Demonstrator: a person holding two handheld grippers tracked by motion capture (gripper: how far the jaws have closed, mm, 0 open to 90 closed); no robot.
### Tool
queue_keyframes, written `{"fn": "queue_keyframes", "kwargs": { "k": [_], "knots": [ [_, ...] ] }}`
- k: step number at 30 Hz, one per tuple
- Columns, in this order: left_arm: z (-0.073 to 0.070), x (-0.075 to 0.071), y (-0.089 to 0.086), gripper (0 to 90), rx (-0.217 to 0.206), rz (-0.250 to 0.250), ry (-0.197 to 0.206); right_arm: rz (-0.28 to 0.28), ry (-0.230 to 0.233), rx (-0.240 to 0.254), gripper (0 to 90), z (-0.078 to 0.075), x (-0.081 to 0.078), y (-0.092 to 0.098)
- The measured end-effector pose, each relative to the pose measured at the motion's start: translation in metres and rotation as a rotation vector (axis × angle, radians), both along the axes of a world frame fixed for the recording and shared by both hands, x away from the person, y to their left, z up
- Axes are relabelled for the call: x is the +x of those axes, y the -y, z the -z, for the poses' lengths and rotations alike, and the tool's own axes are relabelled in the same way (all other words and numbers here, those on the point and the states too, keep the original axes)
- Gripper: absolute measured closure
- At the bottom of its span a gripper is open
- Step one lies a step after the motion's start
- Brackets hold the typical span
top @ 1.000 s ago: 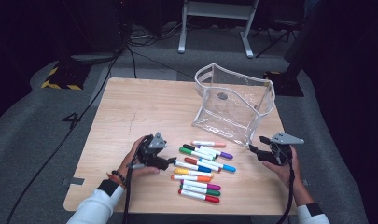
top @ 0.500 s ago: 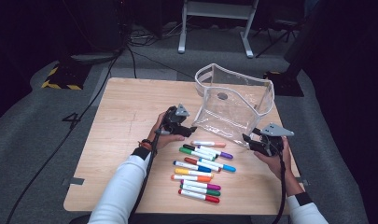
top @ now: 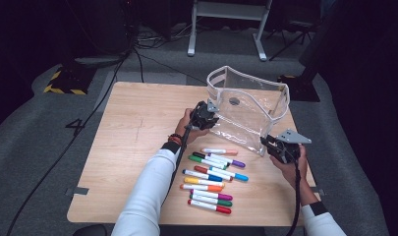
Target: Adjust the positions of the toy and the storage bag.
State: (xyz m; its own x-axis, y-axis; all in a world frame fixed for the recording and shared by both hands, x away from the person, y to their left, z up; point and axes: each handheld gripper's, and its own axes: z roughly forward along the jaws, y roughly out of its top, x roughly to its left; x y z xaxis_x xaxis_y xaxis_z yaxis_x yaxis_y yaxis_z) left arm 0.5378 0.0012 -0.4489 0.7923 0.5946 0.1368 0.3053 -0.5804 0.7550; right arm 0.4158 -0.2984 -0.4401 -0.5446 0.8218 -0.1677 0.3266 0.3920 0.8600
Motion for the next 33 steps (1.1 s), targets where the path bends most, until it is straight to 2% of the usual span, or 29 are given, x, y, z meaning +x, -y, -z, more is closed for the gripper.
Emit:
{"fn": "queue_keyframes", "kwargs": {
  "k": [1, 4, 6, 9, 14, 17, 26, 33],
  "knots": [
    [0.0, 0.0, 0.0, 83.7, 0.008, 0.005, 0.01, -0.004, 0.006, -0.008, 82.0, 0.0, 0.001, 0.001],
    [0.0, -0.002, -0.001, 86.2, 0.005, 0.004, 0.015, -0.013, 0.013, -0.016, 85.0, 0.001, 0.004, 0.001],
    [0.0, -0.003, -0.004, 86.5, 0.013, 0.007, 0.024, -0.014, 0.015, -0.022, 85.7, 0.001, 0.005, 0.001],
    [-0.001, -0.006, -0.014, 86.7, 0.002, 0.01, 0.014, -0.017, 0.003, -0.004, 86.5, 0.0, 0.009, 0.002],
    [-0.001, -0.018, -0.038, 86.7, -0.01, 0.015, 0.005, -0.026, -0.017, 0.022, 86.9, 0.001, 0.021, -0.001],
    [-0.001, -0.024, -0.045, 86.7, -0.014, 0.008, 0.005, -0.041, -0.005, 0.01, 86.9, 0.003, 0.025, -0.006],
    [-0.001, -0.037, -0.06, 86.7, -0.005, 0.001, 0.013, -0.069, -0.023, 0.024, 86.9, 0.002, 0.032, -0.018],
    [-0.001, -0.046, -0.067, 86.7, -0.001, -0.003, 0.015, -0.102, -0.038, 0.029, 86.9, 0.001, 0.028, -0.025]
  ]
}}
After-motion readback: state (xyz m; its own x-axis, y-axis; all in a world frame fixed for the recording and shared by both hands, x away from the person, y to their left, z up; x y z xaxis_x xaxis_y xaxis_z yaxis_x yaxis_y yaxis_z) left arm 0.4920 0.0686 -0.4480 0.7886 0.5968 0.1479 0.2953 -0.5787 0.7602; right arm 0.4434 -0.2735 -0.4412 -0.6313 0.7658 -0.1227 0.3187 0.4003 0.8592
